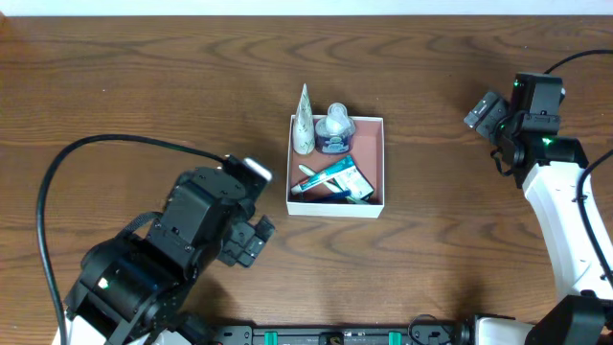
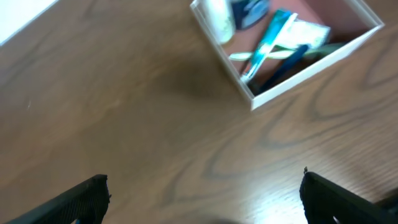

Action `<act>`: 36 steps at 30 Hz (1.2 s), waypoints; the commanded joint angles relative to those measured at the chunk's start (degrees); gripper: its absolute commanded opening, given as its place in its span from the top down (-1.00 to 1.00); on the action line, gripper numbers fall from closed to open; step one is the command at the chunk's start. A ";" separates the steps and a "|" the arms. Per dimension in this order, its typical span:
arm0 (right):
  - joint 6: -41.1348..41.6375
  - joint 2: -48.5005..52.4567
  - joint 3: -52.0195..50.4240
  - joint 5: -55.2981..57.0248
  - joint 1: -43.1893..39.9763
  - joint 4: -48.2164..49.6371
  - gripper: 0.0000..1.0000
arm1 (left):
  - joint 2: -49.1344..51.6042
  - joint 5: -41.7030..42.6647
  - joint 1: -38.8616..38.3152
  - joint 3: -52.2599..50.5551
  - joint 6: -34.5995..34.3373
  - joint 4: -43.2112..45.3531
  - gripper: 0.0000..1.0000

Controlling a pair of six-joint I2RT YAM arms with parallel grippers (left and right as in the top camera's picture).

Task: Pack container

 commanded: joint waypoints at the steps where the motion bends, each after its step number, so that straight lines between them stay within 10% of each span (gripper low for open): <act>1: -0.13 0.02 0.37 0.76 -0.37 -0.02 -0.98 | -1.31 -3.41 1.57 0.11 -7.43 -2.14 -0.96; 9: -0.15 0.02 0.37 0.74 -0.37 -0.02 -0.99 | -7.78 -3.41 7.02 -5.92 -4.04 7.13 -0.96; 26: -0.15 0.02 0.37 0.76 -0.37 0.00 -0.98 | -34.69 14.82 33.00 -50.38 2.03 76.65 -0.96; 36: -0.15 0.02 0.37 0.76 -0.37 -0.02 -0.99 | -45.55 20.26 36.70 -70.07 1.57 95.27 -0.96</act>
